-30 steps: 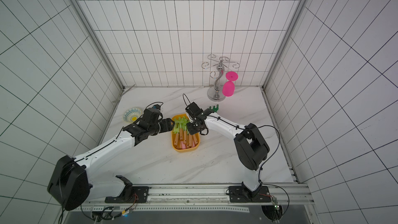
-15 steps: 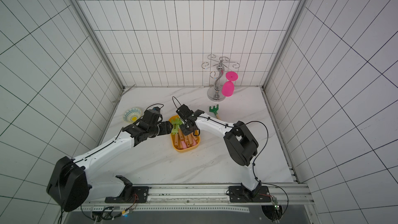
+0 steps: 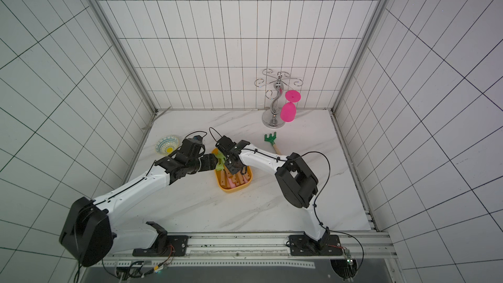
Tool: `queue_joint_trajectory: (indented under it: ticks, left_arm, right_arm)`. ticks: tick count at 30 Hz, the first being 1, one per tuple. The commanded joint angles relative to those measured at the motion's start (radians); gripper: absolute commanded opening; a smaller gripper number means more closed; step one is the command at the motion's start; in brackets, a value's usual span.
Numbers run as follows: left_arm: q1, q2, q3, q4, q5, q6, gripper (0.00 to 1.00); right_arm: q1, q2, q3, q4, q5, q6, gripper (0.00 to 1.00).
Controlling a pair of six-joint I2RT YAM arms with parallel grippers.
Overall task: Put the rake into the storage box
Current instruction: Place the rake in the storage box, then adjust the storage box at the center of the board.
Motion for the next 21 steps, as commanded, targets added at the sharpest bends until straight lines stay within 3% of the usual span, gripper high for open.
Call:
queue_joint_trajectory:
  ticks: [1, 6, 10, 16, 21]
  left_arm:
    - [0.008, 0.028, 0.03, -0.03, -0.018, 0.02, 0.71]
    - [0.011, 0.076, 0.046, -0.044, 0.004, 0.02, 0.71]
    - [0.012, 0.136, 0.055, -0.036, 0.036, 0.02, 0.71]
    - [0.012, 0.246, 0.099, -0.007, 0.074, 0.047, 0.67]
    - [0.011, 0.325, 0.158, 0.002, 0.092, 0.081, 0.63]
  right_arm:
    - [-0.007, -0.091, -0.026, -0.064, 0.004, 0.0, 0.51]
    - [-0.048, -0.213, -0.032, -0.056, -0.061, -0.003, 0.59]
    - [-0.138, -0.27, -0.059, -0.044, -0.092, -0.003, 0.6]
    - [-0.359, -0.217, -0.098, -0.037, -0.141, 0.013, 0.59]
    - [-0.454, -0.168, -0.12, 0.017, -0.124, 0.014, 0.6]
